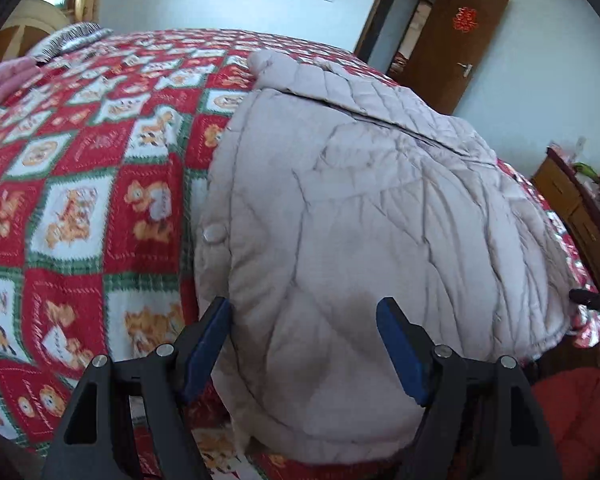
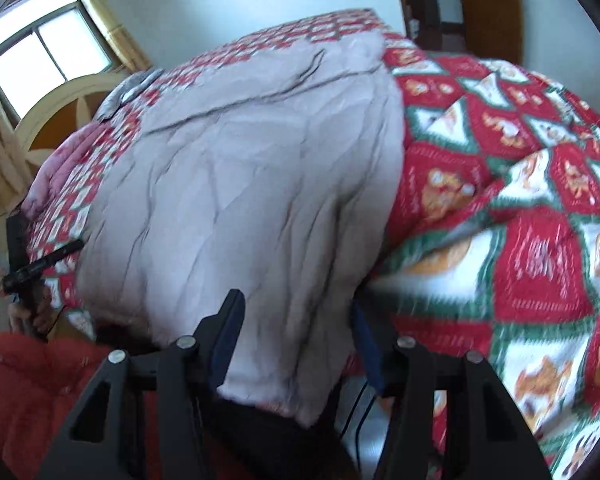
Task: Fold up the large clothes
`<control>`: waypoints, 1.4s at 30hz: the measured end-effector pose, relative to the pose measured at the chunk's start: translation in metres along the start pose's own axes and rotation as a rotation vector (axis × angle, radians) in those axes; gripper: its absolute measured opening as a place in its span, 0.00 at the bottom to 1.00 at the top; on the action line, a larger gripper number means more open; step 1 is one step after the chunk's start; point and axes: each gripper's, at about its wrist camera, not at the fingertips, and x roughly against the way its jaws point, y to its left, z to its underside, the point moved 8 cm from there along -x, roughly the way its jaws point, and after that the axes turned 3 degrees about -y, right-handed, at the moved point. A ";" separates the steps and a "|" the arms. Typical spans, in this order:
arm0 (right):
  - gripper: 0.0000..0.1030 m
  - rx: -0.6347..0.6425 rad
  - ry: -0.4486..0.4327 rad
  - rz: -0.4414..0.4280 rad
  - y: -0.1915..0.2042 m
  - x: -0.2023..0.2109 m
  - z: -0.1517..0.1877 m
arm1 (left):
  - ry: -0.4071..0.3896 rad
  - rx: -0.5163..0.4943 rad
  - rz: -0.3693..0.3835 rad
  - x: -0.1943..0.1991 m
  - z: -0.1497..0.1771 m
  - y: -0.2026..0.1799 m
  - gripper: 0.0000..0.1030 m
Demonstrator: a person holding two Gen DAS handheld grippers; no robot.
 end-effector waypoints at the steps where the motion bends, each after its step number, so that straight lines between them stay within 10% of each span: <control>1: 0.51 0.002 0.013 -0.018 0.001 -0.001 0.005 | 0.005 0.003 0.009 0.000 0.002 0.002 0.73; 9: 0.51 -0.074 0.080 -0.109 -0.001 -0.033 0.028 | 0.036 0.095 -0.070 -0.006 0.009 0.035 0.73; 13: 0.51 -0.146 0.072 -0.153 -0.007 -0.044 0.031 | 0.069 0.160 0.063 -0.014 0.019 0.028 0.73; 16: 0.50 -0.140 0.041 -0.170 -0.005 -0.044 0.031 | 0.042 0.131 0.030 -0.017 0.022 0.023 0.74; 18: 0.33 -0.117 0.034 -0.188 -0.001 -0.041 0.031 | 0.014 0.125 0.039 -0.013 0.021 0.021 0.72; 23: 0.16 -0.055 0.008 -0.197 0.011 -0.030 0.026 | -0.028 0.139 0.065 0.001 0.011 0.025 0.27; 26: 0.14 -0.075 -0.054 -0.315 0.020 -0.006 0.014 | -0.093 0.187 0.134 0.024 -0.002 0.030 0.20; 33: 0.14 -0.093 -0.204 -0.464 0.040 0.040 -0.010 | -0.130 0.162 0.137 0.031 -0.015 0.019 0.20; 38: 0.14 -0.111 -0.208 -0.454 0.042 0.042 -0.009 | -0.016 0.139 0.072 0.018 -0.010 0.021 0.41; 42: 0.14 -0.119 -0.208 -0.469 0.045 0.042 -0.012 | -0.082 0.058 -0.001 0.048 -0.022 0.025 0.44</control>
